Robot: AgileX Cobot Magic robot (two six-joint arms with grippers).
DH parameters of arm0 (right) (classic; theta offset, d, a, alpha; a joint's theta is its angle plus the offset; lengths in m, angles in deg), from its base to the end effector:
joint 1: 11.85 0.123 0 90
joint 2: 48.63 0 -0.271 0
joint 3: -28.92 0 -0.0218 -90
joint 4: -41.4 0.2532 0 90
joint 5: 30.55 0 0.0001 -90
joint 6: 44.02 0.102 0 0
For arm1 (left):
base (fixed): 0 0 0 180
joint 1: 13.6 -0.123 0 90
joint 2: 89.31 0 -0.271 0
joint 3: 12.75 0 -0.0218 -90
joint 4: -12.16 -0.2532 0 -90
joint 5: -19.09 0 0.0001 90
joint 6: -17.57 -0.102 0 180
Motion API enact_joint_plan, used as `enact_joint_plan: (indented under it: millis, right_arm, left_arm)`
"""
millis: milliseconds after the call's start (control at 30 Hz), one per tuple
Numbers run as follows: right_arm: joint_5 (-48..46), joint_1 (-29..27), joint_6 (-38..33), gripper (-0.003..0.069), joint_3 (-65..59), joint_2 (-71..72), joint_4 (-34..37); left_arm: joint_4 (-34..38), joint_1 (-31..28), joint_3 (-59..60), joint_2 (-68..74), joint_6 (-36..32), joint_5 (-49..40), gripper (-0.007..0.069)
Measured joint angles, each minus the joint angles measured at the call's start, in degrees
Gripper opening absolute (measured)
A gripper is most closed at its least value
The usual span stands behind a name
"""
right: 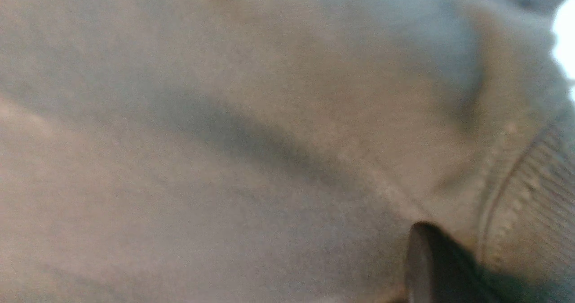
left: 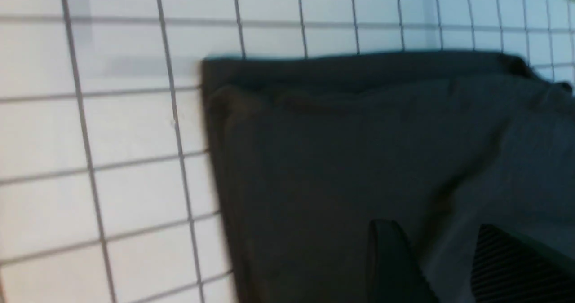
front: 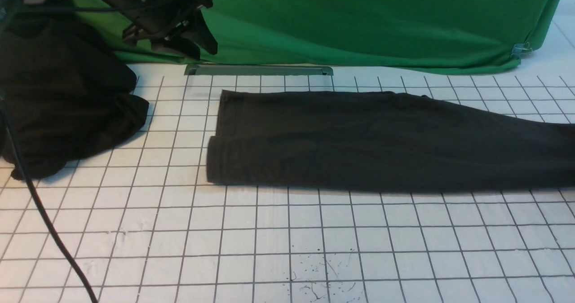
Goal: Fold a long-sleeved shirt over a white checkered tablecloth.
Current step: 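Fold the right end of the dark garment over onto its left end with the right gripper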
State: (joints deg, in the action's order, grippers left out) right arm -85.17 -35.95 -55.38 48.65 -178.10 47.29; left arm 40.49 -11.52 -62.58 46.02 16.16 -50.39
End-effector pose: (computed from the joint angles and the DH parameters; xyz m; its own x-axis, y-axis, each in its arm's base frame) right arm 0.4102 -0.1741 0.1694 -0.9233 0.2622 -0.2805 0.2611 0.9644 0.0422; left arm 0.4836 -0.0629 0.2741 -0.9129 -0.1116 -0.3926 0.0916 0.8813 -0.4636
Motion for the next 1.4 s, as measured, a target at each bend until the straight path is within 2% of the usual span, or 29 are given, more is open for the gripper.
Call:
enact_joint_plan:
  millis: [100, 233, 367, 467, 567, 733, 933, 1100, 1300, 1400]
  right_arm:
    - [-0.3, -2.5, 0.8, 0.0025, 0.6, 2.7, -1.2]
    - [-3.2, -2.3, 1.1, 0.0025, 2.7, 4.9, -1.7]
    - [-5.7, -0.1, 1.5, 0.0023, 5.5, 7.6, -1.8]
    - [-6.4, 1.8, 2.0, 0.0023, 6.4, 8.6, -1.7]
    - [-6.5, 3.7, 2.5, 0.0023, 6.6, 8.6, -1.8]
    - [-6.8, 5.1, 2.6, 0.0023, 6.6, 8.5, -1.8]
    - [-12.9, 5.7, 2.7, 0.0023, 9.7, 8.5, -1.8]
    - [-14.8, 6.8, 2.7, 0.0023, 13.1, 10.6, 0.0]
    - [-15.0, 12.2, 3.6, 0.0023, 15.7, 17.6, 4.7]
    - [-14.9, 18.0, 5.8, 0.0023, 15.8, 19.7, 8.8]
  left_arm:
    - [-2.4, -0.2, 6.0, -3.4, -0.8, -0.2, 0.0220]
    - [-1.8, -0.6, 8.1, -4.3, -1.1, -0.4, 0.0200]
    - [7.5, 0.0, 10.3, -4.4, -3.4, 0.1, 0.0144]
    - [11.3, 3.4, 14.2, -4.6, -7.2, 0.3, 0.0089]
    - [9.7, 8.5, 18.3, -4.0, -9.5, 1.1, 0.0041]
    - [4.5, 11.8, 20.4, -0.6, -6.8, 5.3, 0.0029]
    - [1.1, 11.6, 20.7, 4.8, -3.4, 1.6, 0.0026]
    - [1.1, 11.6, 20.6, 4.8, -1.7, 1.3, 0.0026]
    - [0.1, 10.0, 20.6, 1.8, -1.5, 0.3, 0.0026]
    - [0.2, 6.6, 20.6, -3.5, -1.5, 0.3, 0.0026]
